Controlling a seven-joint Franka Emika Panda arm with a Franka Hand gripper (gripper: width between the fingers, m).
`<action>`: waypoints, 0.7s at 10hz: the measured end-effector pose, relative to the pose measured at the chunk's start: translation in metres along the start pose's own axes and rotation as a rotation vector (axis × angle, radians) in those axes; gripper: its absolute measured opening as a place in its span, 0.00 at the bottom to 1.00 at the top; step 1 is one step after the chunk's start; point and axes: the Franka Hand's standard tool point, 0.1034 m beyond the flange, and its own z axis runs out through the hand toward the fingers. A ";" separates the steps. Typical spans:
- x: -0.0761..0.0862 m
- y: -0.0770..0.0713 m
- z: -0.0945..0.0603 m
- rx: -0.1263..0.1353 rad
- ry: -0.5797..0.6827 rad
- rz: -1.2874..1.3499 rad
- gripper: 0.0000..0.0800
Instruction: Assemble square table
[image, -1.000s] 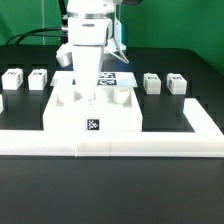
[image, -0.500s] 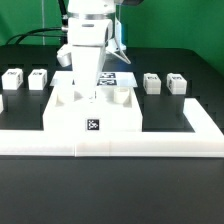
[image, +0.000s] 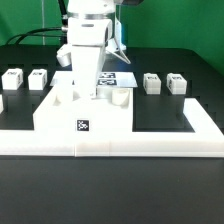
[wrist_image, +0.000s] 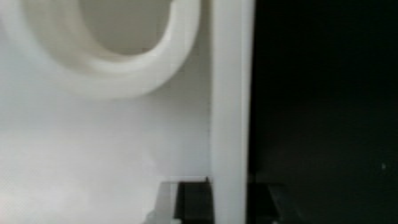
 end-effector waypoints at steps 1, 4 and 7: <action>0.000 0.000 0.000 0.000 0.000 0.000 0.07; 0.000 0.000 0.000 0.000 0.000 0.000 0.07; 0.014 0.002 0.000 -0.004 0.009 -0.030 0.07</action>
Offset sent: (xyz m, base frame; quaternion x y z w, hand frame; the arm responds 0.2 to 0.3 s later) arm 0.0000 0.0000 0.0000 0.0000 0.0000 0.0000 1.0000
